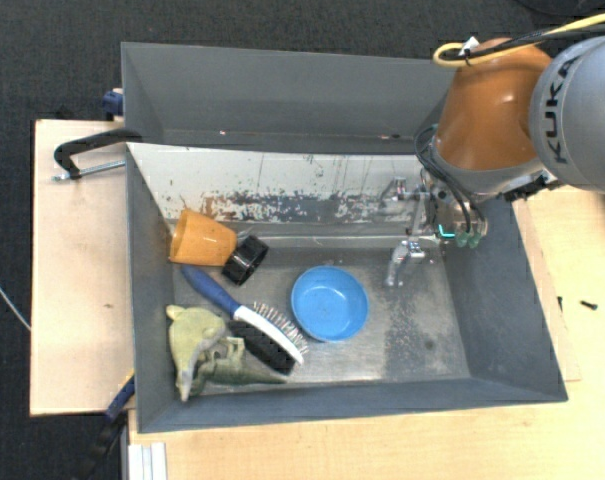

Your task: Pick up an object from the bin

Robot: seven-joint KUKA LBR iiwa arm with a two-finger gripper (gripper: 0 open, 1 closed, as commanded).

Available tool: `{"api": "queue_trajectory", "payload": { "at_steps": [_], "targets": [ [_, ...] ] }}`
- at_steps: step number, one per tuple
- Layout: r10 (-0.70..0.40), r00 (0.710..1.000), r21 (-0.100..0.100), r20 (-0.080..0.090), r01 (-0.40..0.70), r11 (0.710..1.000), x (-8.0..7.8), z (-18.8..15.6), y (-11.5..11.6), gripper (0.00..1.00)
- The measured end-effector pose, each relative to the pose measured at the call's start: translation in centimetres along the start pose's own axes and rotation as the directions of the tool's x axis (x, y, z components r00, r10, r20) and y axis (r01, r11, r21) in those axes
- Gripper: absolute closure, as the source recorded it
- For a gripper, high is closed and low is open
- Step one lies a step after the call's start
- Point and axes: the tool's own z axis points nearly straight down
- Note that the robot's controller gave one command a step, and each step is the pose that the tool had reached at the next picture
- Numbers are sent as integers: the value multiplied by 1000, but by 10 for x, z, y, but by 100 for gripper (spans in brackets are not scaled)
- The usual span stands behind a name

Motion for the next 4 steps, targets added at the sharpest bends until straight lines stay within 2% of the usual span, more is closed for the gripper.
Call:
{"api": "queue_trajectory", "payload": {
  "at_steps": [1,2,3,4],
  "targets": [
    [-1,1000,1,9,1,1000,-2,-5,0,100],
    [-66,998,0,3,66,998,14,38,15,100],
    [-65,998,1,8,65,998,12,36,14,0],
    [-177,984,-1,5,177,984,36,50,75,0]
  ]
}}
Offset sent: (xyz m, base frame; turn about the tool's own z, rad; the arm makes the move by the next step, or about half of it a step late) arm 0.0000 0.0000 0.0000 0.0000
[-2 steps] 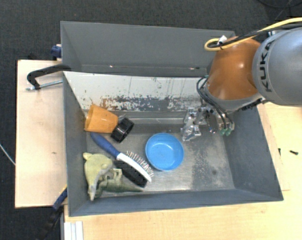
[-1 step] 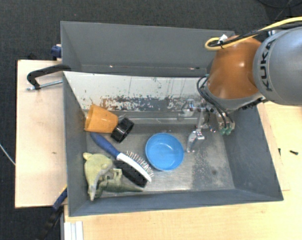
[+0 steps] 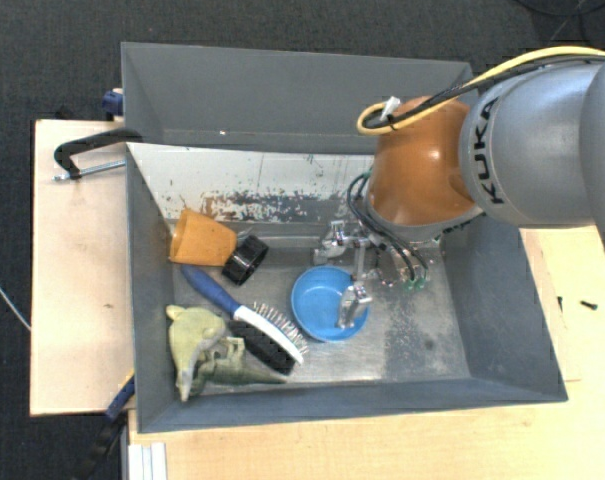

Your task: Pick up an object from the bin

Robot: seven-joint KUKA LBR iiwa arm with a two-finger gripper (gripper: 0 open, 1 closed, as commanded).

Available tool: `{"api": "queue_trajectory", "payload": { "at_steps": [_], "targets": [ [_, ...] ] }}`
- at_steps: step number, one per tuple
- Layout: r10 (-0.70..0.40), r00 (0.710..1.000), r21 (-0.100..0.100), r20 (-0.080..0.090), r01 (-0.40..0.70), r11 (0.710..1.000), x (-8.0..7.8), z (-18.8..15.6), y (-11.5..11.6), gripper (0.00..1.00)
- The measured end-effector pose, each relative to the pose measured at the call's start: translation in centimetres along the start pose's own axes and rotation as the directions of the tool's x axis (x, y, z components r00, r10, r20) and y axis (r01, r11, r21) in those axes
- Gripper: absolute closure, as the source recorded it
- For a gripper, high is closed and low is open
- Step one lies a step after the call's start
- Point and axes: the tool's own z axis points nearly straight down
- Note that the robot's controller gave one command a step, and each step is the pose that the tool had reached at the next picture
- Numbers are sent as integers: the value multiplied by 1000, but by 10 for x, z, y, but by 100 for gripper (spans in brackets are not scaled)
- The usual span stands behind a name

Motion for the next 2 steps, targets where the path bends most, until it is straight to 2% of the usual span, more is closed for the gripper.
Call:
{"api": "queue_trajectory", "payload": {
  "at_steps": [1,2],
  "targets": [
    [-78,997,2,4,78,997,-11,39,-10,0],
    [-78,997,3,26,78,997,-17,33,-8,100]
  ]
}}
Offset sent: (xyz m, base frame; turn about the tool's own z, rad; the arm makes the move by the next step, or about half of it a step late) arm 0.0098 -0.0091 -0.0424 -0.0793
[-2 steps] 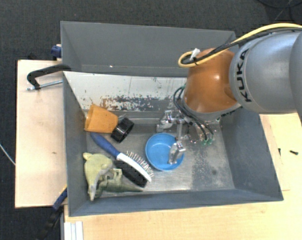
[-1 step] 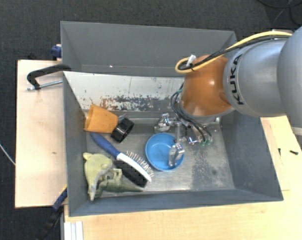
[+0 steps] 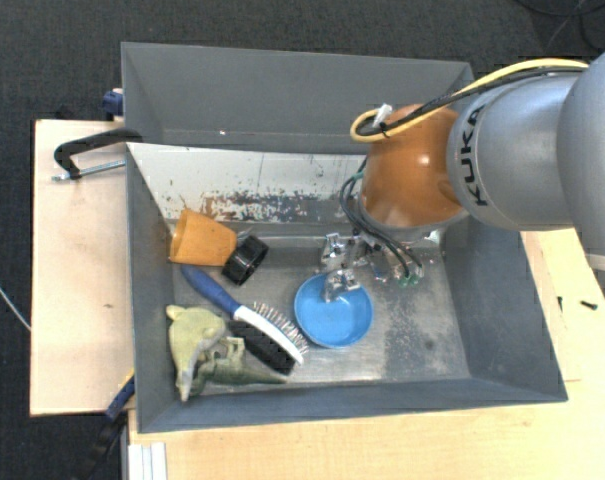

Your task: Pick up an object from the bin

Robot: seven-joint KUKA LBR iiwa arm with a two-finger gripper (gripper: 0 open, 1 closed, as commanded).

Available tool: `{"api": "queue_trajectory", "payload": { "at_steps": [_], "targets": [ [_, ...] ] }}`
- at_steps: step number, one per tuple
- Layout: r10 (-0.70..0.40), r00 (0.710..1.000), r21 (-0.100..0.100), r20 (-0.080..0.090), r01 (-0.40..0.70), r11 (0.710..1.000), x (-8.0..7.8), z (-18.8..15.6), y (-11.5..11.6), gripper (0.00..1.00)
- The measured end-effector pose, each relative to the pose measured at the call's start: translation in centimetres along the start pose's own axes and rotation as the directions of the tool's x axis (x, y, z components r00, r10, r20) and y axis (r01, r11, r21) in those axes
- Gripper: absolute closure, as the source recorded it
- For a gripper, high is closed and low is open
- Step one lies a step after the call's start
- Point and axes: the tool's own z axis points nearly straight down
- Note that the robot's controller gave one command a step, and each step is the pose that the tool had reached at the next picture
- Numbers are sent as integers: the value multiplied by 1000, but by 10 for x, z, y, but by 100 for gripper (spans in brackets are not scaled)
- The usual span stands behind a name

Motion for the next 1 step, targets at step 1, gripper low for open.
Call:
{"api": "queue_trajectory", "payload": {
  "at_steps": [1],
  "targets": [
    [17,1000,3,-10,-17,1000,-4,-125,4,100]
  ]
}}
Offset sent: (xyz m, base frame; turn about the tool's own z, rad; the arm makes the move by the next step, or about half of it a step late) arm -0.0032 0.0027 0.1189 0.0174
